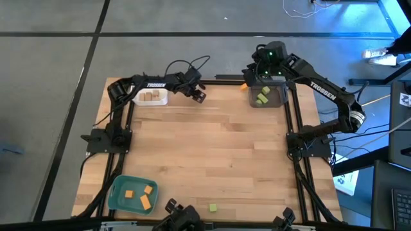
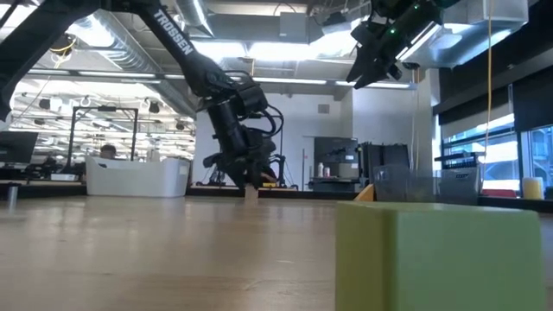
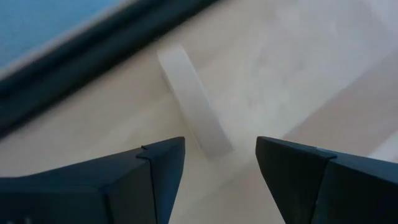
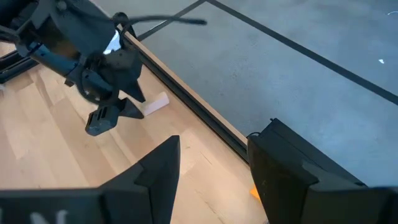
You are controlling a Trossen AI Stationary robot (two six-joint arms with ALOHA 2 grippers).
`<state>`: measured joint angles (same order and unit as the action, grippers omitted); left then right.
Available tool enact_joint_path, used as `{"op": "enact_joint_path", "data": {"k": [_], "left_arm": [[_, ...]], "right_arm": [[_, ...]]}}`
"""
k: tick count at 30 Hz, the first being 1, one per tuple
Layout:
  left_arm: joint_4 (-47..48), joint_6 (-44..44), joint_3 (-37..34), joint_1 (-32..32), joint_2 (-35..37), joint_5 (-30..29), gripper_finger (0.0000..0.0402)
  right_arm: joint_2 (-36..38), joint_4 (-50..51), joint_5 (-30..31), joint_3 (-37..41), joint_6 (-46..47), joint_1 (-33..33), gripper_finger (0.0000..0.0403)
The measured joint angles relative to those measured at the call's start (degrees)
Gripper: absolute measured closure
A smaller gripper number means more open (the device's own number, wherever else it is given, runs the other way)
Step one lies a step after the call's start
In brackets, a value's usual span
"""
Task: Sort & place blocks by color
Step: Put the brown block into the white bin
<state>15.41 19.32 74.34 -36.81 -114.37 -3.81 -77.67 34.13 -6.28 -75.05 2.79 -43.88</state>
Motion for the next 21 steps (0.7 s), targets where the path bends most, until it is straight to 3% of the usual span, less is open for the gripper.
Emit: {"op": "enact_joint_path", "data": {"k": [6, 21], "left_arm": [[-0.09, 1.61, 2.54, -0.53, 0.0, -1.51, 0.0209], [-0.07, 4.17, 2.7, -1.9, -1.75, 1.85, 0.021]], "right_arm": [[0.0, 0.02, 0.01, 0.02, 0.01, -0.02, 0.0215], [-0.02, 0.0, 0.07, 0.02, 0.01, -0.04, 0.0215]]}}
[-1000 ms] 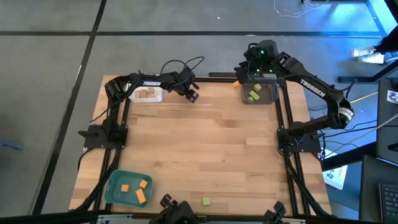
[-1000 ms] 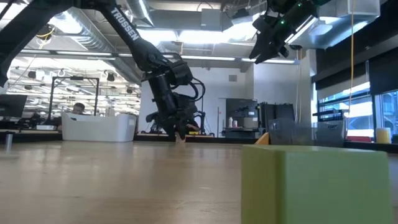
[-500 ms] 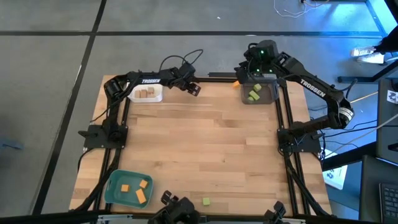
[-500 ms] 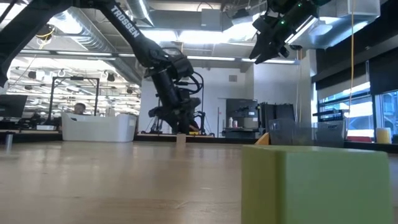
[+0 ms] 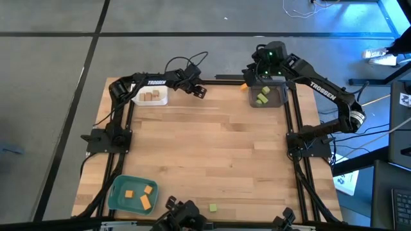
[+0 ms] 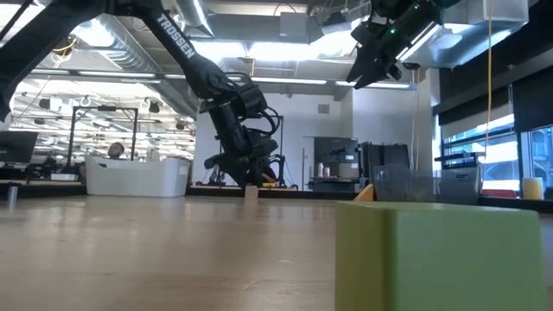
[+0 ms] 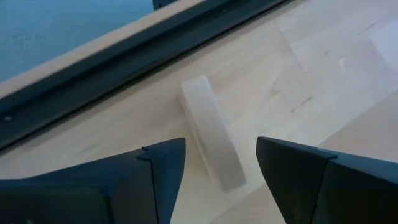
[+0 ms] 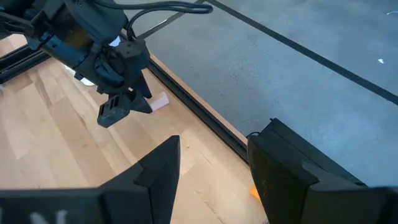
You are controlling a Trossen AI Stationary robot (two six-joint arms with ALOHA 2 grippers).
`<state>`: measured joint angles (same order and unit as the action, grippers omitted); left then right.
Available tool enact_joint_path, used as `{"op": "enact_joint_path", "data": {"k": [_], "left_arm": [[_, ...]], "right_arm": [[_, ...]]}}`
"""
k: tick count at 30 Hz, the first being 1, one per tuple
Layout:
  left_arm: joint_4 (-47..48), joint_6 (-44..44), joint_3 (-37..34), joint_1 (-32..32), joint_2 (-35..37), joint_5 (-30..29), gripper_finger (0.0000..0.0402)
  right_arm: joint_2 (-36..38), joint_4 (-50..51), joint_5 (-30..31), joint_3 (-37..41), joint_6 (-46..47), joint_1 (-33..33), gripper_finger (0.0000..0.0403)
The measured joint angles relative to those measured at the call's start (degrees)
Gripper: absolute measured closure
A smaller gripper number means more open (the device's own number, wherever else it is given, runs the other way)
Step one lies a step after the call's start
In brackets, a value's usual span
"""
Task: Sort & place blocks by color
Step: Put the brown block into the white bin
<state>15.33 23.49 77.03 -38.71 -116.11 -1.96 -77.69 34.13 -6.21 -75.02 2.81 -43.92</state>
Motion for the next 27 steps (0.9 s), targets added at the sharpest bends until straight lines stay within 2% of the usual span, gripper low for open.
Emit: {"op": "enact_joint_path", "data": {"k": [3, 18, 27], "left_arm": [[0.33, 0.01, 0.0, -0.39, 0.0, 0.18, 0.0224], [1.58, -0.07, 0.02, -1.19, 0.13, 2.99, 0.0365], [4.42, -1.56, -0.11, -1.17, 1.92, 4.28, 0.0371]], "right_arm": [[0.0, -0.02, 0.06, 0.0, 0.0, 0.0, 0.0215], [0.0, -0.02, 0.04, 0.0, 0.0, 0.0, 0.0215], [0.0, 0.0, 0.03, 0.0, -0.09, 0.02, 0.0215]]}}
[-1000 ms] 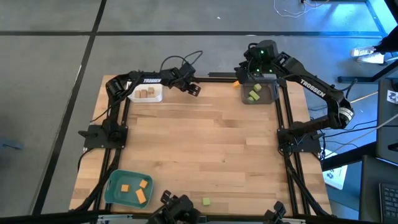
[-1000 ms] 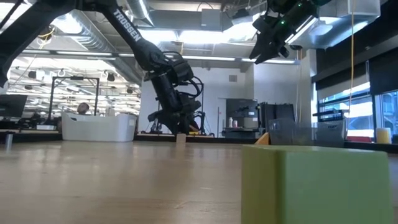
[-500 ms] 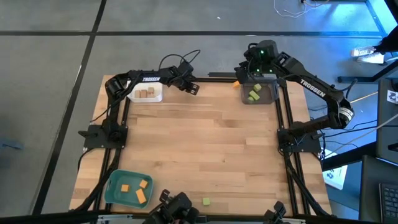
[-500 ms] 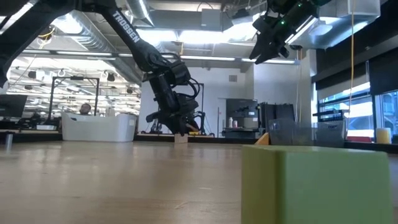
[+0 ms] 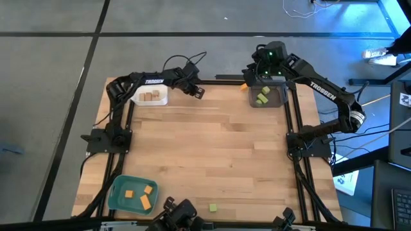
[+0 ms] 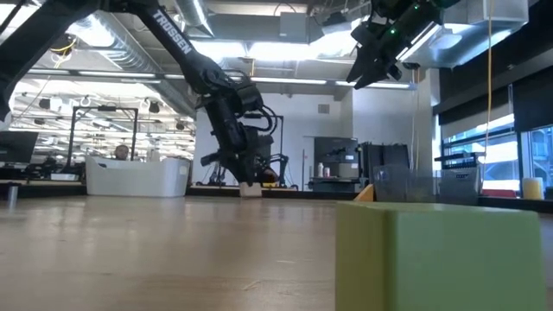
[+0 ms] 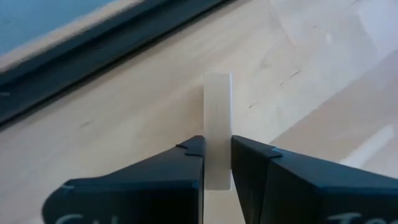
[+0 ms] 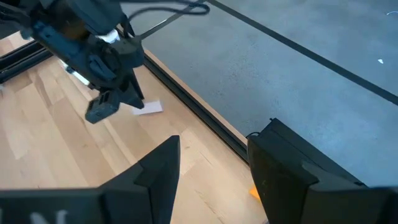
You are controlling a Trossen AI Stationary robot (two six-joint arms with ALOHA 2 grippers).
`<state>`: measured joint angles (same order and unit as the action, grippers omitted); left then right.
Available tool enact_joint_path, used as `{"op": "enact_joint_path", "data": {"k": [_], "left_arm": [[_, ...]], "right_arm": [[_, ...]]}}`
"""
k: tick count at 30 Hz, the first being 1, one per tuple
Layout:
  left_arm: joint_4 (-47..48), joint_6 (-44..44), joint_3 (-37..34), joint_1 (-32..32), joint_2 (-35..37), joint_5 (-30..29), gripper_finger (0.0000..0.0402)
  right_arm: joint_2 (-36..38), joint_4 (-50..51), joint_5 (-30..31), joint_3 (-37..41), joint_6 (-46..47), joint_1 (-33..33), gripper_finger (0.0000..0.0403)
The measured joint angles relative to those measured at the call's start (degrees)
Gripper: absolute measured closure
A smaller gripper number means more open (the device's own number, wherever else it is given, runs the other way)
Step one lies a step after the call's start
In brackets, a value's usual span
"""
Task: Sort & place blocks by color
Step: Put the brown block into the white bin
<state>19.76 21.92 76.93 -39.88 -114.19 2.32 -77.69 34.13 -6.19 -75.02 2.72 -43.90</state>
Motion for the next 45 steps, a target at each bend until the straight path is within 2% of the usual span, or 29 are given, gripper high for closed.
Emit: {"op": "enact_joint_path", "data": {"k": [9, 13, 20, 25, 28, 31, 36, 45], "left_arm": [[12.37, -0.1, 0.07, 0.0, 8.41, -3.39, 0.0371], [21.46, -0.12, 0.04, 0.09, 14.48, -8.37, 0.0371], [37.04, 2.18, 0.07, -0.2, 24.47, -20.55, 0.0371], [45.85, 4.89, -0.07, -1.69, 26.35, -21.48, 0.0371], [45.77, 4.72, -2.29, -2.71, 26.24, -21.28, 0.0371], [41.79, 4.49, -5.25, -4.0, 25.48, -20.67, 0.0368], [37.0, 2.98, -8.77, -7.03, 25.2, -16.46, 0.0362], [33.44, 1.71, -11.4, -8.81, 25.2, -16.23, 0.034]], "right_arm": [[0.0, 0.0, -0.05, 0.0, 0.02, 0.02, 0.0215], [0.0, 0.28, -1.26, 0.01, -1.85, 0.0, 0.0215], [0.0, 0.69, -17.39, 0.04, -9.18, 0.02, 0.0215], [0.0, 0.94, -26.45, 0.04, -13.88, 0.02, 0.0215], [0.0, 0.94, -28.15, 0.04, -15.0, 0.02, 0.0215], [0.0, 0.94, -28.11, 0.04, -15.02, 0.02, 0.0215], [0.0, 0.95, -28.09, 0.04, -15.02, 0.02, 0.0215], [0.0, 0.94, -27.99, 0.04, -15.15, 0.02, 0.0215]]}}
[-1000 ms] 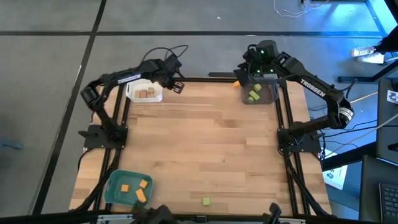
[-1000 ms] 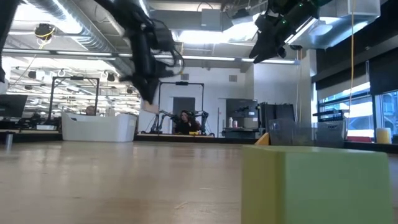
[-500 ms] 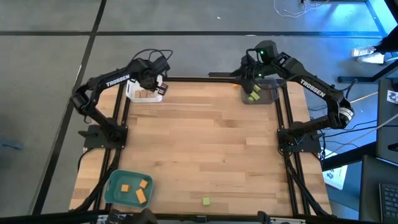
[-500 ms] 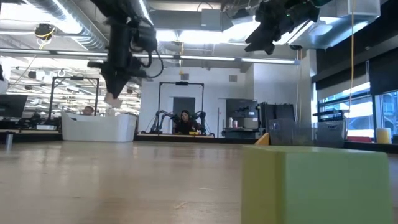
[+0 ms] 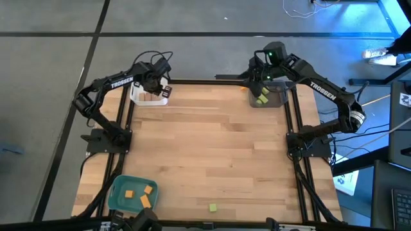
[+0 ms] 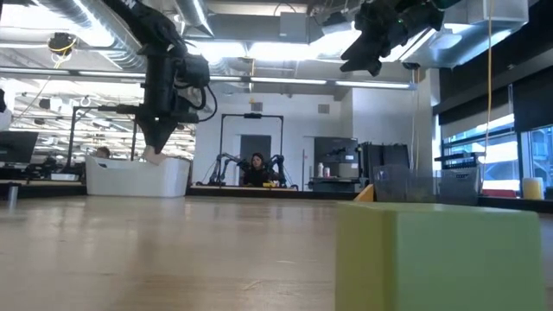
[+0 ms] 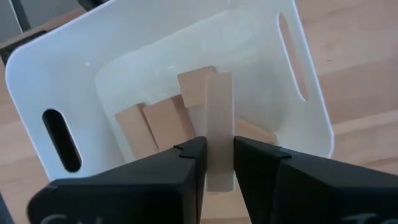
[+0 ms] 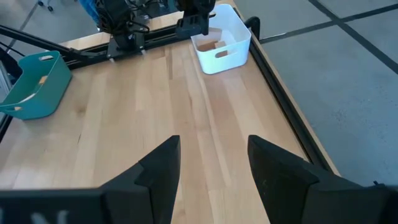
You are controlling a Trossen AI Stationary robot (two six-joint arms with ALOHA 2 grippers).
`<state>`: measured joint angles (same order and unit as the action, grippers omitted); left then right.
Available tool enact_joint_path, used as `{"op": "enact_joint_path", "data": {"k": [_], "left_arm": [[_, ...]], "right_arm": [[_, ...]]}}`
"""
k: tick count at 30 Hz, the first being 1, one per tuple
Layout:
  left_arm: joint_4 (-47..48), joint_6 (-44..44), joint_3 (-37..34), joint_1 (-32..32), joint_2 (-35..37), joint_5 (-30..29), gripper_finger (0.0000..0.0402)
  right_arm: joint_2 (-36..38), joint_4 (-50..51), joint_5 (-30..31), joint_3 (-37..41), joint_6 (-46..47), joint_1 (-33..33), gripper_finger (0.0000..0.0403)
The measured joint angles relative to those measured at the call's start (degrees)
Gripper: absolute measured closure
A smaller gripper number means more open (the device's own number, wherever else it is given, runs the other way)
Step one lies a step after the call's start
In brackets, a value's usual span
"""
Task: Sort & place blocks by color
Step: Put the brown block into the white bin
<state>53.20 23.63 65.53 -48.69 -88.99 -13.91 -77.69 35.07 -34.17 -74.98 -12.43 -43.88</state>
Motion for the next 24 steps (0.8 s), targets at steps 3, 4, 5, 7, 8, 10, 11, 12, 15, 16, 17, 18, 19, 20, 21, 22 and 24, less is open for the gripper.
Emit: {"op": "enact_joint_path", "data": {"k": [3, 4, 5, 7, 8, 10, 11, 12, 15, 16, 17, 18, 19, 20, 21, 22, 24], "left_arm": [[-0.28, -1.34, -0.14, 0.05, -0.02, -0.14, 0.0341], [-0.36, -1.37, -0.14, 0.09, -0.02, -0.31, 0.0342], [-0.36, -1.67, -0.14, 0.09, -0.02, -0.45, 0.0342], [-0.44, -3.02, -0.14, 0.04, -0.02, -1.24, 0.0341], [-0.51, -3.34, -0.14, 0.04, -0.02, -1.8, 0.0339], [-0.81, -3.36, -0.14, -0.34, -0.02, -1.55, 0.0337], [-1.23, -3.36, -0.14, -0.59, -0.02, -1.39, 0.0336], [-1.65, -3.27, -0.14, -0.86, -0.02, -1.49, 0.0336], [-2.05, -3.24, -0.14, -1.43, -0.02, -1.66, 0.0338], [-2.42, -4.35, -0.14, -1.49, -0.02, -1.65, 0.0338], [-2.85, -6.55, -0.14, -1.45, -0.02, -1.47, 0.0338], [-3.2, -8.56, -0.14, -1.25, -0.02, -1.06, 0.0336], [-3.52, -9.66, -0.14, -1.04, -0.02, -0.84, 0.0334], [-3.98, -10.11, -0.14, -0.88, -0.02, -0.67, 0.0331], [-4.42, -10.16, -0.14, -0.85, -0.02, -0.55, 0.0327], [-4.68, -10.32, -0.14, -0.85, -0.02, -0.26, 0.0324], [-5.21, -10.31, -0.14, -0.92, -0.02, -0.33, 0.0314]], "right_arm": [[0.0, 0.01, 0.0, 0.0, 0.12, 0.0, 0.0215], [0.0, 0.02, 0.0, 0.0, 0.13, 0.0, 0.0215], [0.0, 0.01, 0.0, 0.0, 0.13, 0.0, 0.0215], [0.0, 0.02, 0.0, 0.0, 0.13, 0.0, 0.0215], [0.0, 0.02, 0.02, 0.0, 0.15, 0.0, 0.0215], [0.0, 0.02, 0.02, 0.0, 0.17, 0.0, 0.0215], [0.0, 0.02, 0.01, 0.0, 0.19, 0.0, 0.0215], [0.0, 0.02, 0.01, 0.0, 0.21, 0.0, 0.0215], [0.0, 0.43, 0.02, 0.0, 0.23, 0.0, 0.0215], [0.0, 0.73, 0.02, 0.0, 0.19, 0.0, 0.0215], [0.0, 1.06, 0.02, 0.0, 0.15, 0.0, 0.0215], [-0.02, 1.14, 0.02, 0.0, 0.15, 0.0, 0.0215], [-0.02, 1.12, 0.02, 0.0, 0.15, 0.0, 0.0215], [-0.02, 1.11, 0.02, 0.0, 0.15, 0.0, 0.0215], [-0.02, 1.11, 0.02, 0.0, 0.15, 0.0, 0.0215], [-0.02, 1.11, 0.02, 0.0, 0.15, 0.0, 0.0215], [-0.02, 1.11, 0.02, 0.0, 0.15, 0.0, 0.0215]]}}
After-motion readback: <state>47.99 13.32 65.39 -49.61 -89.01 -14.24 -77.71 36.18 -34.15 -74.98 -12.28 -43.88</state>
